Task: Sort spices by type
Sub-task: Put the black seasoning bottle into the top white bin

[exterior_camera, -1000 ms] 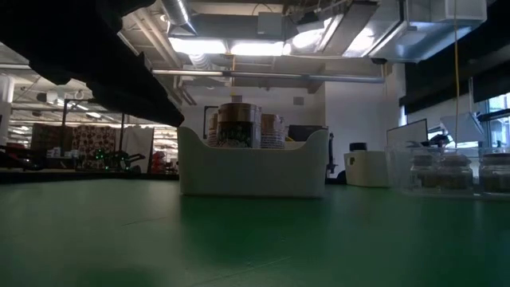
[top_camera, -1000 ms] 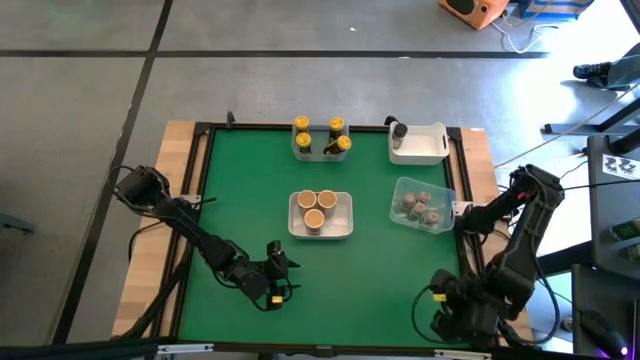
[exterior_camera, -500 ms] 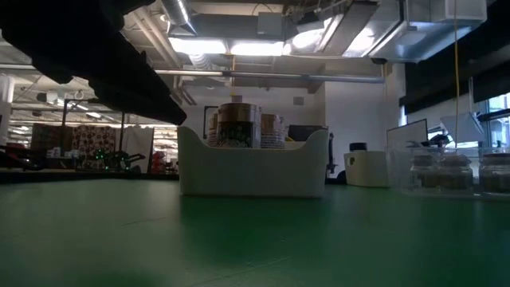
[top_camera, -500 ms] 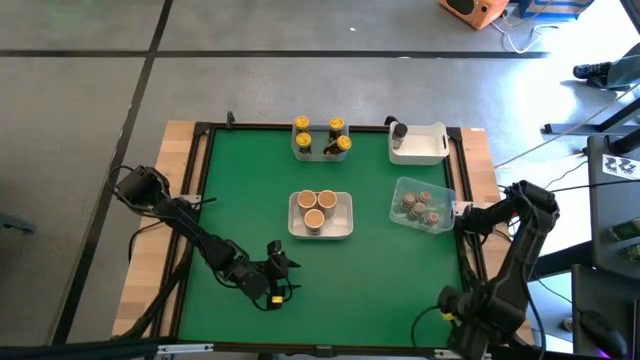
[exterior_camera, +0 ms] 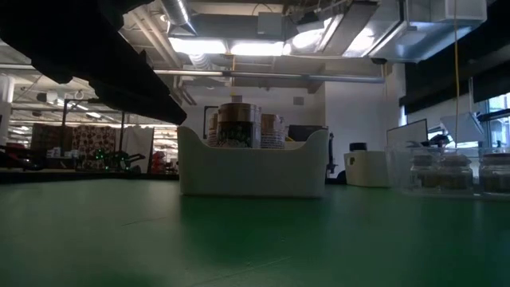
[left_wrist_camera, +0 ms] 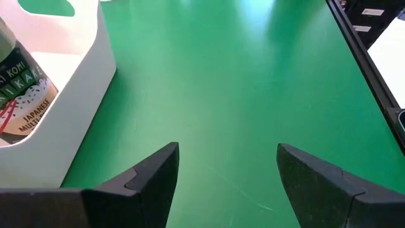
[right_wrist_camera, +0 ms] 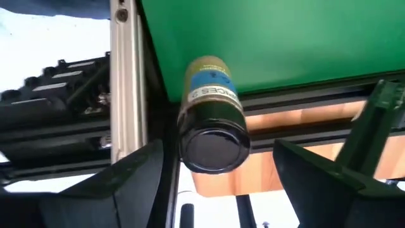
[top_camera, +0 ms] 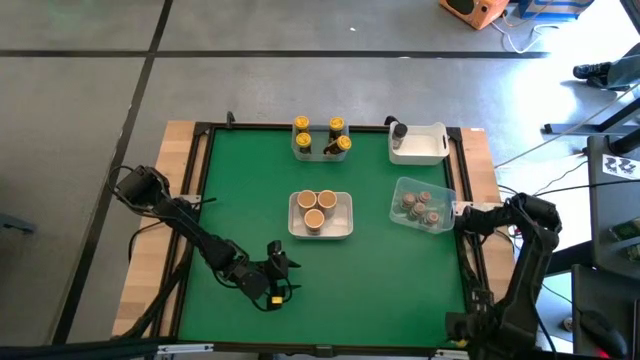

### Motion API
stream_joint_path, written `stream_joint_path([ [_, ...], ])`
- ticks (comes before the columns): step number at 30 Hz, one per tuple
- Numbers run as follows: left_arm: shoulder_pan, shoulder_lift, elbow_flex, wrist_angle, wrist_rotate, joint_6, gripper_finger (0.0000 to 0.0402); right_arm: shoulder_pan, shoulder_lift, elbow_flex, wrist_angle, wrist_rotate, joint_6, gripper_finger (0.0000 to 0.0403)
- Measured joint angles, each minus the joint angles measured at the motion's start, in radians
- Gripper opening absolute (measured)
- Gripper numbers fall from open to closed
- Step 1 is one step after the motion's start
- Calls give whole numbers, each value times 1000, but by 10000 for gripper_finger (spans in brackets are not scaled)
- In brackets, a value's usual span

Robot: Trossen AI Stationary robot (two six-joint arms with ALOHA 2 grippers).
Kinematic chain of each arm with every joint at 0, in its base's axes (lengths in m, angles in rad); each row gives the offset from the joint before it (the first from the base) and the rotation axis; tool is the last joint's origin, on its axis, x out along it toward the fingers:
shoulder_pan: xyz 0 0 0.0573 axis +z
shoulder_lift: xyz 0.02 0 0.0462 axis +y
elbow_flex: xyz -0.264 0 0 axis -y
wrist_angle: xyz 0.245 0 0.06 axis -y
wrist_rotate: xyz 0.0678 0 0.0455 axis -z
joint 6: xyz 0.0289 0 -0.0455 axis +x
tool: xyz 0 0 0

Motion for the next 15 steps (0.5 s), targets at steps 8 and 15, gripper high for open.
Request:
stream_joint_path([
  [8, 0, 0, 0, 0, 0, -4, 249, 46, 1, -5, -4, 57, -2, 298],
  [15, 0, 0, 0, 0, 0, -4, 249, 56, 1, -77, 53, 45, -6, 298],
])
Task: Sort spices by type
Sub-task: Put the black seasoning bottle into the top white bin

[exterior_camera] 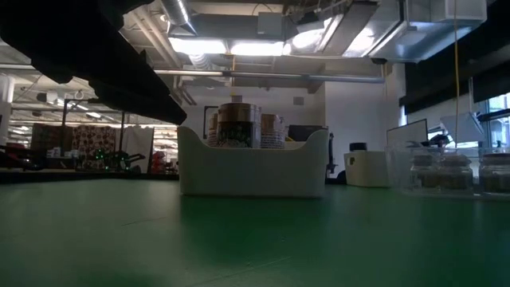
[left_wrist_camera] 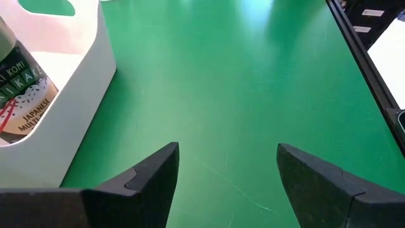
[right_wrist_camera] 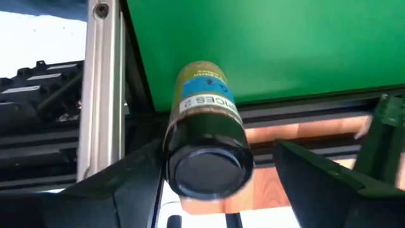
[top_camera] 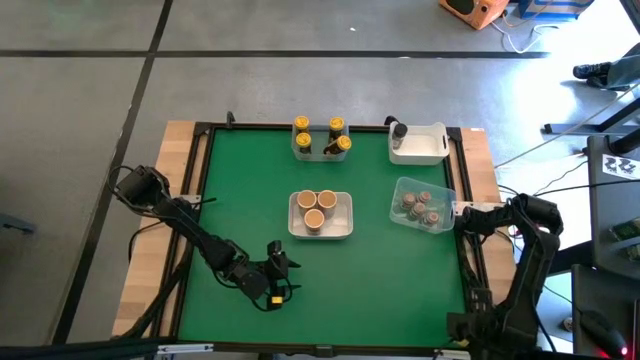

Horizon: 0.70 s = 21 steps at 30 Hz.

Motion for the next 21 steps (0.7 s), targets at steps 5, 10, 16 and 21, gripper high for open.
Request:
stream_joint_path([
  [5, 0, 0, 0, 0, 0, 0, 249, 0, -1, -48, 48, -4, -3, 298],
  [10, 0, 0, 0, 0, 0, 1, 249, -2, -1, -84, 86, -6, -3, 298],
  [16, 0, 0, 0, 0, 0, 0, 249, -3, -1, -125, 145, -21, -3, 264],
  [21, 0, 0, 0, 0, 0, 0, 249, -10, -1, -123, 150, -32, 30, 204],
])
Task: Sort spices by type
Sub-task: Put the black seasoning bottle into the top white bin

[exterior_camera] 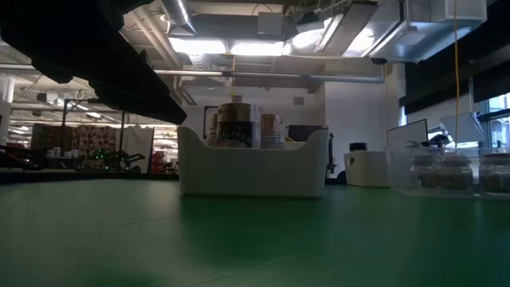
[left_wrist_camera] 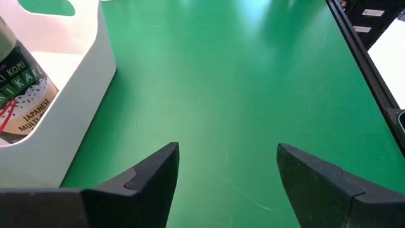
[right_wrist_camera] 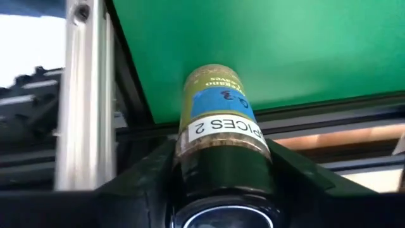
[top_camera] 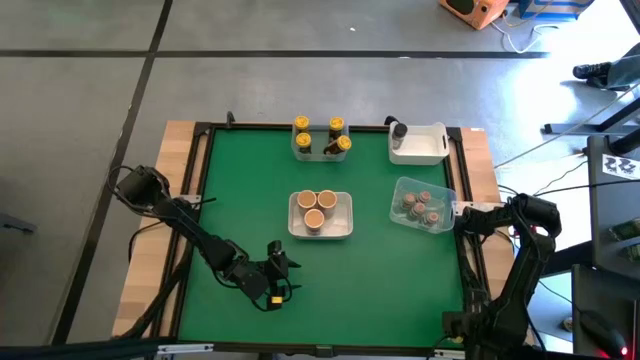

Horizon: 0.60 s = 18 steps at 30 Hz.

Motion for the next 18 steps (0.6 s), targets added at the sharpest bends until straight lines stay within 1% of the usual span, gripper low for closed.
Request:
stream_joint_path([
  [4, 0, 0, 0, 0, 0, 1, 249, -43, 0, 23, -9, -6, 47, 204],
  [8, 0, 0, 0, 2, 0, 0, 249, -125, 0, 76, -81, 32, 31, 204],
  [10, 0, 0, 0, 2, 0, 0, 249, -168, -6, 112, -131, 83, 2, 204],
  [12, 0, 0, 0, 4, 0, 0, 249, -212, -15, 154, -157, 159, -39, 204],
  [15, 0, 0, 0, 8, 0, -40, 249, -275, -32, 212, -233, 259, -123, 204],
  [18, 0, 0, 0, 8, 0, -62, 249, -336, -54, 258, -308, 336, -199, 204],
])
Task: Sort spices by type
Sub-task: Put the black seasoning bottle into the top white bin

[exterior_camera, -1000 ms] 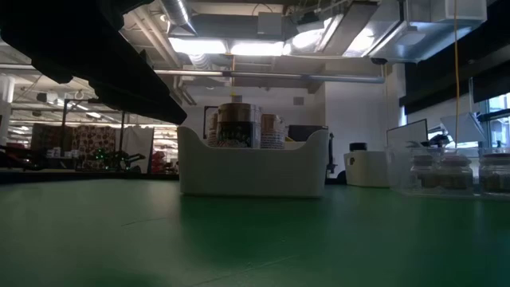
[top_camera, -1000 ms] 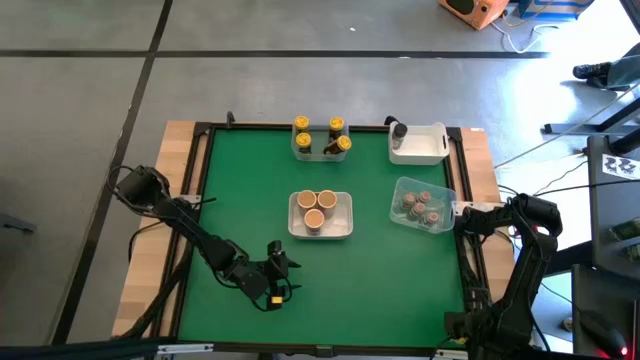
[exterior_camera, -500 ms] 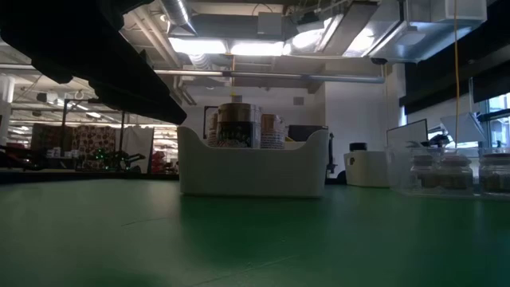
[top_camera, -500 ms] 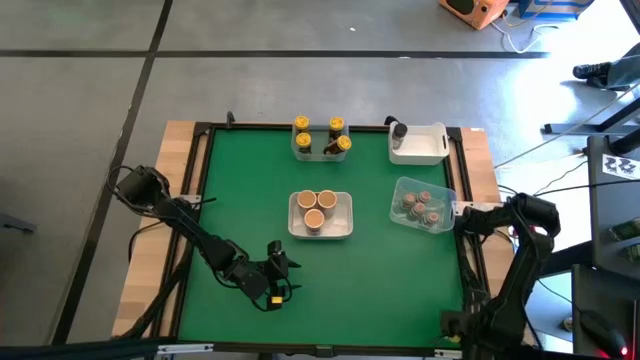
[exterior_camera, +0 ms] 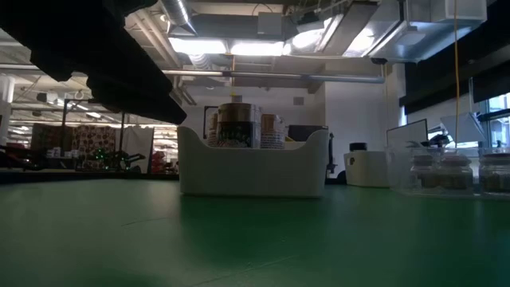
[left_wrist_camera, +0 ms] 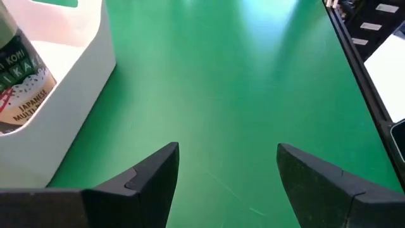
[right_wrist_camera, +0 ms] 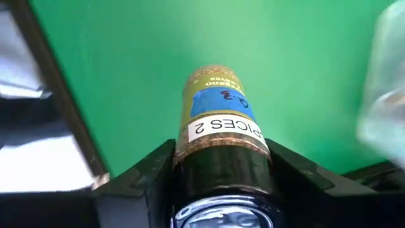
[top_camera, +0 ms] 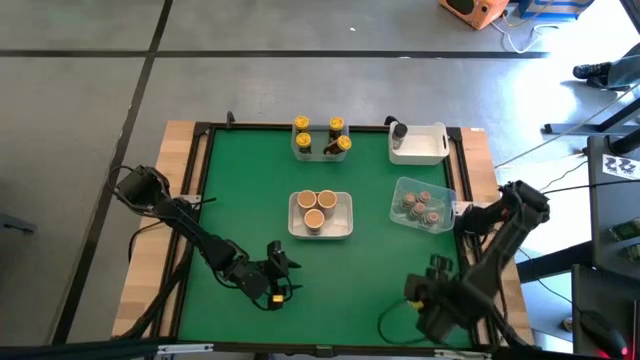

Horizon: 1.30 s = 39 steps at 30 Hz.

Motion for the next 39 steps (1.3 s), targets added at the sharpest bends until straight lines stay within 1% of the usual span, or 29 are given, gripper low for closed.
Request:
stream_joint_path([
  [3, 8, 0, 0, 0, 1, -1, 249, -56, -35, 18, -47, 60, -68, 204],
  [7, 28, 0, 0, 0, 0, -6, 249, -138, -86, 18, -126, 93, -154, 204],
  [9, 33, 0, 0, 0, 3, -5, 249, -177, -113, 18, -159, 134, -196, 204],
  [12, 33, -27, 0, -15, 12, 32, 249, -242, -142, 17, -186, 193, -271, 204],
  [14, 36, -68, 0, -39, 13, 87, 249, -300, -163, 15, -185, 218, -330, 204],
  [21, 51, -247, 1, -173, 13, 259, 249, -542, -201, 14, -186, 299, -571, 204],
  [26, 72, -355, 1, -266, 11, 316, 249, -742, -200, 13, -185, 327, -761, 204],
  [33, 113, -450, -4, -363, 0, 386, 249, -1035, -200, 13, -186, 373, -975, 204],
  [35, 134, -470, -19, -360, 0, 414, 249, -1119, -200, 13, -176, 387, -1038, 204],
  [39, 190, -521, -74, -366, 0, 422, 249, -1278, -200, 13, -108, 375, -1156, 204],
])
